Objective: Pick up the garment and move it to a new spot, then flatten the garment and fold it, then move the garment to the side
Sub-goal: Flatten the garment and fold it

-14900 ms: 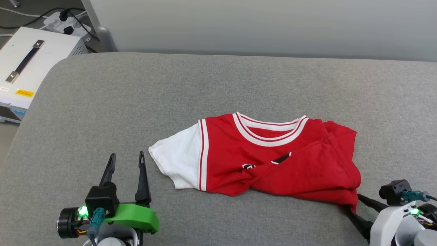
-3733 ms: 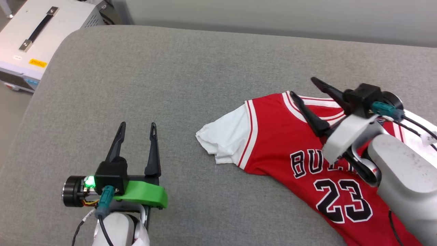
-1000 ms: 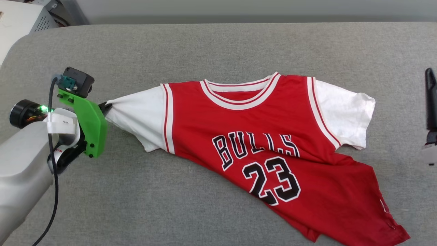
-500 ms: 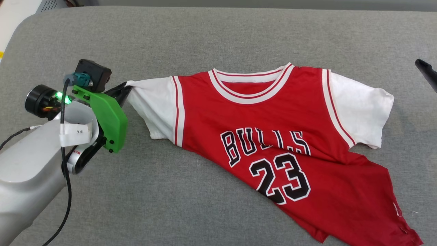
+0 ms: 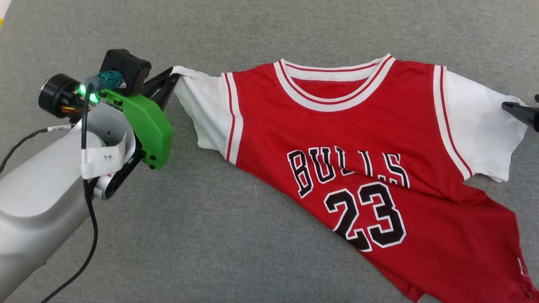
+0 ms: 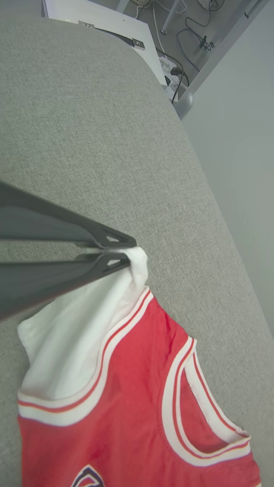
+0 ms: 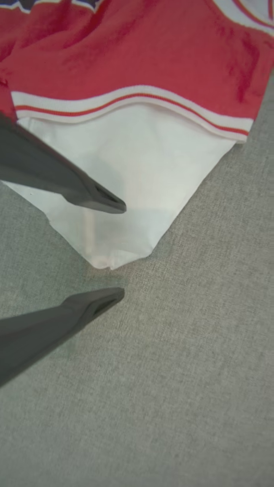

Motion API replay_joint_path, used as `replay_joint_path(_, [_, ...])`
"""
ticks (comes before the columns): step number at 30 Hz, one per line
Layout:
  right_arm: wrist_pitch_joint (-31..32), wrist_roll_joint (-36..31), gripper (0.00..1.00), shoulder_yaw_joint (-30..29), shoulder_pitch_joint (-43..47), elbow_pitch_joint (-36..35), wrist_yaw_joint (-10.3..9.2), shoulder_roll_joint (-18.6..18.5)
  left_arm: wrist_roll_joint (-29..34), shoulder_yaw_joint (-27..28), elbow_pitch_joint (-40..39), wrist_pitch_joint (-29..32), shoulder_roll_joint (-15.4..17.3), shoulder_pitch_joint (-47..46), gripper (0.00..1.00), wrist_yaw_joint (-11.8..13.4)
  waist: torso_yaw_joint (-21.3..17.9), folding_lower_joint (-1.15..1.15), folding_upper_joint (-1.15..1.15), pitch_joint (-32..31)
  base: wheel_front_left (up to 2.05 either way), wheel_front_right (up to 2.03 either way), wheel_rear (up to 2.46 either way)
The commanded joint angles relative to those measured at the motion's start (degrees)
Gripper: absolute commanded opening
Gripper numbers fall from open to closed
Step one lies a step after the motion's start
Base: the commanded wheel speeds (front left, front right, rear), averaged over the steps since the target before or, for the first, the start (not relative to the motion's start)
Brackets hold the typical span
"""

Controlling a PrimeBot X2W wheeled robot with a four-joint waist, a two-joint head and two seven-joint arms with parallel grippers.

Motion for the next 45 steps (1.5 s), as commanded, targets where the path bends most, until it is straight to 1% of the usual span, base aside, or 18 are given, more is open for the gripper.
replay_joint_path(1, [-0.63,-0.2,1.0,1.09,-0.76,1.23,-0.04,0.87,0.68,0.11,-0.2,-0.52,-0.36,-1.02,0.0,0.42,1.19,0.0,0.0,1.89,0.0,0.0,0.0])
replay_joint_path(6, [-1.49,1.83,1.0,5.89,1.34,4.17,-0.04,2.96,1.05,-0.25,0.12,-0.82,-0.72,-1.15,0.0,0.21,1.32,0.0,0.0,2.63,0.0,0.0,0.0])
replay_joint_path(10, [-3.48,3.92,1.0,9.28,3.52,5.12,-0.04,2.64,0.61,-0.38,1.17,-1.27,-1.22,-0.82,0.0,-0.34,1.14,0.0,0.0,2.32,0.0,0.0,0.0])
replay_joint_path(11, [-4.35,4.35,0.53,9.9,3.68,5.32,-0.04,2.45,0.53,-0.43,1.64,-1.42,-1.25,-0.69,0.0,-0.49,0.98,0.0,0.0,2.08,0.0,0.0,0.0])
replay_joint_path(12, [-5.34,4.34,0.23,10.49,3.58,5.31,-0.04,2.17,0.47,-0.5,2.06,-1.47,-1.21,-0.56,0.0,-0.59,0.76,0.0,0.0,1.82,0.0,0.0,0.0])
replay_joint_path(13, [-6.52,4.44,0.0,11.06,3.37,5.42,-0.04,1.81,0.42,-0.61,2.52,-1.49,-1.21,-0.43,0.0,-0.73,0.56,0.0,0.0,1.47,0.0,0.0,0.0])
replay_joint_path(18, [-14.44,4.85,0.0,11.94,0.96,4.89,-0.04,0.42,0.58,-0.92,4.38,-2.24,-1.3,-0.14,0.0,-1.3,-0.33,0.0,0.0,-1.1,0.0,0.0,0.0])
replay_joint_path(22, [-22.75,4.57,0.0,12.51,-0.69,3.67,-0.04,-1.07,0.9,-0.69,4.59,-3.5,-1.09,-0.25,0.0,-1.44,-0.89,0.0,0.0,-4.24,0.0,0.0,0.0])
replay_joint_path(27, [-31.48,5.53,0.0,13.08,-1.34,1.48,-0.04,-3.2,2.18,0.18,2.19,-5.62,0.73,-0.78,0.0,-0.53,-1.85,0.0,0.0,-8.35,0.0,0.0,0.0])
replay_joint_path(31, [-36.27,6.46,0.0,12.02,-1.9,-0.95,-0.04,-4.95,3.16,1.71,-1.82,-7.44,2.74,-1.59,0.0,1.17,-2.75,0.0,0.0,-10.51,0.0,0.0,0.0])
replay_joint_path(36, [-41.79,5.03,0.0,8.96,-2.7,-3.51,-0.04,-6.35,3.83,4.03,-7.35,-9.4,3.99,-3.61,0.0,2.58,-3.25,0.0,0.0,-12.2,0.0,0.0,0.0])
replay_joint_path(38, [-43.36,4.16,0.0,7.54,-3.03,-4.83,-0.04,-6.46,5.51,4.53,-8.94,-9.78,4.67,-5.25,0.0,3.21,-3.48,0.0,0.0,-12.69,0.0,0.0,0.0])
replay_joint_path(41, [-45.17,2.45,0.0,4.72,-3.81,-6.75,-0.04,-6.27,6.08,5.91,-10.57,-10.28,4.78,-7.54,0.0,3.62,-3.89,0.0,0.0,-13.35,0.0,0.0,0.0])
replay_joint_path(45, [-45.93,0.3,0.0,0.94,-4.83,-8.86,-0.04,-5.17,6.97,6.6,-11.26,-9.67,4.59,-10.51,0.0,3.21,-4.38,0.0,0.0,-14.12,0.0,0.0,0.0])
